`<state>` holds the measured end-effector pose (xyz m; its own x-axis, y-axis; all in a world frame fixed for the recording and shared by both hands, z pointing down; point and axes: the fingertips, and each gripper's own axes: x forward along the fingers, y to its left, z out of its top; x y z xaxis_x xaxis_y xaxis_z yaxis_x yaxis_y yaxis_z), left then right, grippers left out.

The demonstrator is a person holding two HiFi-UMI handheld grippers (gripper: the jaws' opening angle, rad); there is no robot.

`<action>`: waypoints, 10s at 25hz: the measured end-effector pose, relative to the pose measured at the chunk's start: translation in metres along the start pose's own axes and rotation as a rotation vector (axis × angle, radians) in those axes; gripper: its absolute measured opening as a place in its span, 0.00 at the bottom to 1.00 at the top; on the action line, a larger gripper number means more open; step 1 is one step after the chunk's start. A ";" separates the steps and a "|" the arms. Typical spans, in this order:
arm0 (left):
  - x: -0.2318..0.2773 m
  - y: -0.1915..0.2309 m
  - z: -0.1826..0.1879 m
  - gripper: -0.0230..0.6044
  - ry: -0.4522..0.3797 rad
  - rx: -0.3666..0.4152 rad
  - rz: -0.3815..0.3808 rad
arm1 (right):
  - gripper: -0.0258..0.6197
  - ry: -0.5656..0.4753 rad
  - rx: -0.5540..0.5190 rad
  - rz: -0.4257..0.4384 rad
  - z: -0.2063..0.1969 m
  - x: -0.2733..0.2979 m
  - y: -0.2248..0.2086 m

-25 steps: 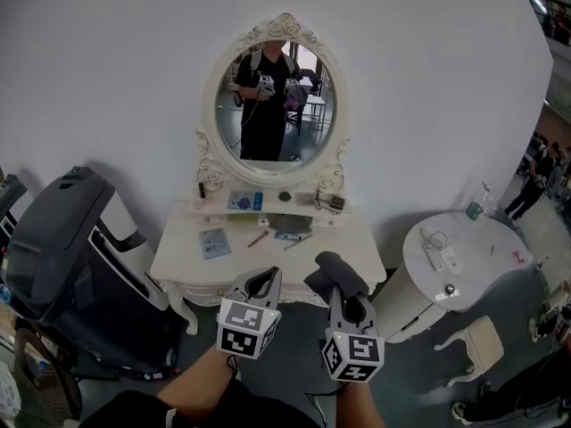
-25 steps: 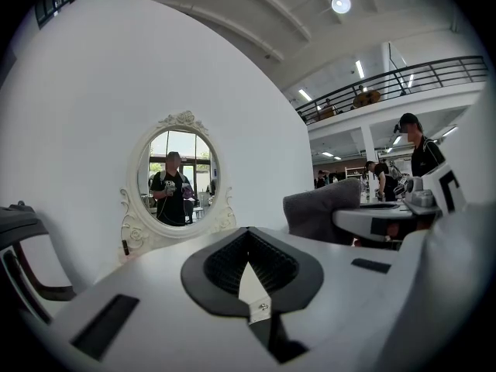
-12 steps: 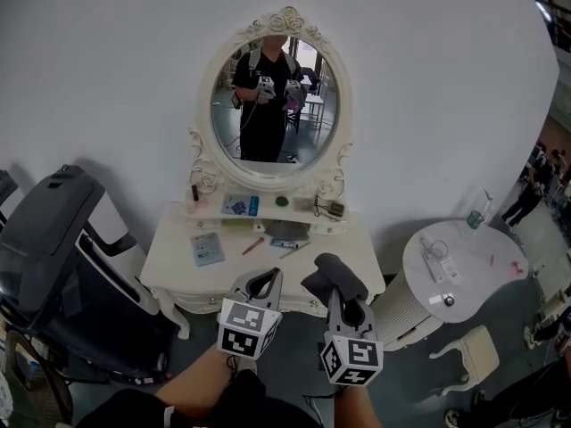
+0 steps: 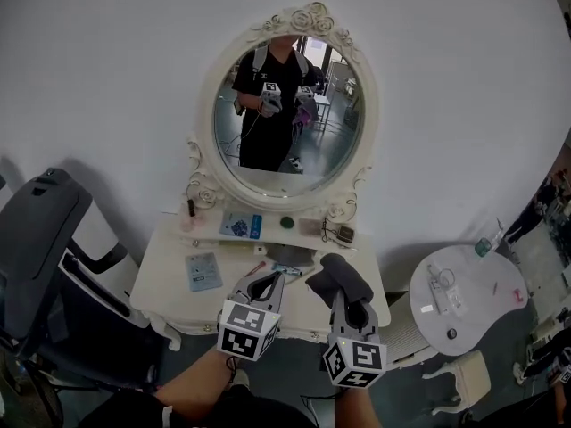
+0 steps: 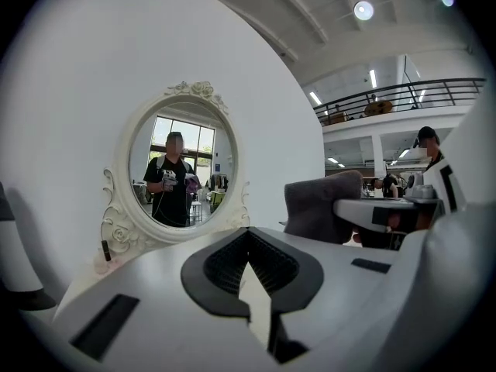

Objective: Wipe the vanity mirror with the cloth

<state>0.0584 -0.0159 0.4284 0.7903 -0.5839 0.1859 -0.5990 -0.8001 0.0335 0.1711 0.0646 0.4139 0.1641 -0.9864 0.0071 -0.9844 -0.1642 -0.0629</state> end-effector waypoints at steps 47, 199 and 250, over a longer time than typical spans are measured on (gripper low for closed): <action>0.228 0.123 0.046 0.04 0.042 -0.007 0.281 | 0.11 -0.144 -0.164 0.356 0.106 0.353 -0.081; 0.197 0.178 0.023 0.04 0.046 -0.118 0.185 | 0.10 0.211 -0.260 0.164 -0.112 0.445 -0.040; 0.143 0.226 -0.007 0.04 0.049 -0.168 0.125 | 0.10 -0.371 -0.213 0.264 0.236 0.450 0.076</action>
<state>0.0347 -0.2792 0.4696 0.7036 -0.6666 0.2463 -0.7084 -0.6852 0.1692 0.1850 -0.3912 0.1771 -0.1191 -0.9333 -0.3389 -0.9800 0.0557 0.1910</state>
